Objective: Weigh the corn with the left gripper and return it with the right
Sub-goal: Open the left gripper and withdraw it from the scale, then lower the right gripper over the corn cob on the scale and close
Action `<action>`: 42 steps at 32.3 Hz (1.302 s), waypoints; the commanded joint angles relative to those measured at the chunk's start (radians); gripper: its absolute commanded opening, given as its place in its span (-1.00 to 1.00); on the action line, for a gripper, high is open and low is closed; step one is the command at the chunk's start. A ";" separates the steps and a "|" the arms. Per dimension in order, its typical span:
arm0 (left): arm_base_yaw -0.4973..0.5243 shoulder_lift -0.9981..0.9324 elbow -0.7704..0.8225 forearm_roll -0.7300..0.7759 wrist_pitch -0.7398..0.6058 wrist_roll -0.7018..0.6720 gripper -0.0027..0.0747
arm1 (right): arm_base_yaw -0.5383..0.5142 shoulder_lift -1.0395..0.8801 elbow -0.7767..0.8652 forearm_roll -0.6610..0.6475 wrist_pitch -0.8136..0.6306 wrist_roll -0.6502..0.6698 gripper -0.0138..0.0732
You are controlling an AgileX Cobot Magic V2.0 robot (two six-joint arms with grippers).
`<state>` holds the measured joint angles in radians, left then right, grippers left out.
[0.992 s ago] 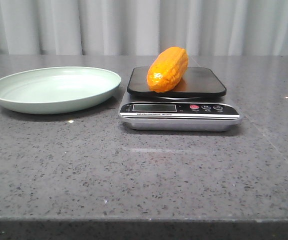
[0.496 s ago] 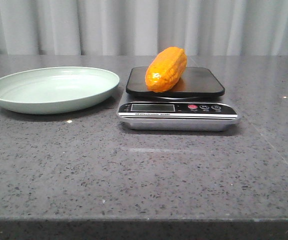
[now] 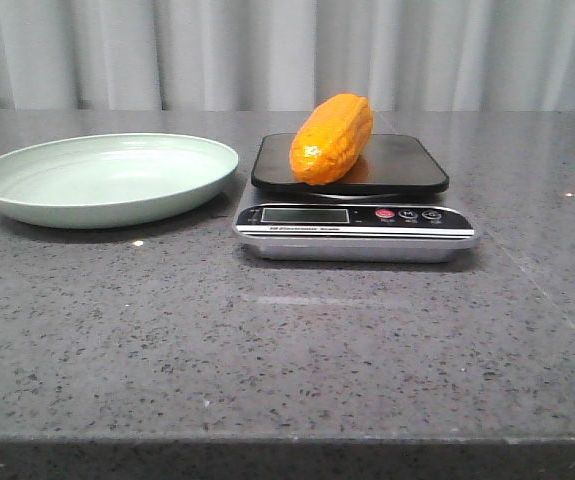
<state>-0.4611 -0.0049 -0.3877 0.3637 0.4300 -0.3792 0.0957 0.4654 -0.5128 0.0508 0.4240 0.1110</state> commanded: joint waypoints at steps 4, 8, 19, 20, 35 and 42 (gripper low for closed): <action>0.001 -0.010 -0.024 0.003 -0.084 0.003 -0.60 | 0.105 0.115 -0.123 0.038 -0.021 -0.014 0.68; 0.001 -0.010 -0.024 0.003 -0.084 0.005 -0.60 | 0.208 0.210 -0.186 0.059 -0.023 -0.014 0.70; 0.001 -0.010 -0.024 0.003 -0.084 0.005 -0.60 | 0.412 0.661 -0.607 0.059 0.227 0.083 0.70; 0.001 -0.010 -0.024 0.003 -0.084 0.005 -0.60 | 0.413 0.710 -0.656 0.059 0.262 0.105 0.70; 0.001 -0.010 -0.024 0.003 -0.084 0.005 -0.60 | 0.483 1.182 -1.223 -0.136 0.637 0.472 0.70; 0.001 -0.010 -0.024 0.003 -0.084 0.005 -0.60 | 0.536 1.343 -1.367 -0.214 0.796 0.546 0.70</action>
<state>-0.4611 -0.0049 -0.3859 0.3637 0.4222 -0.3722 0.6271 1.8194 -1.8119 -0.1245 1.1872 0.6423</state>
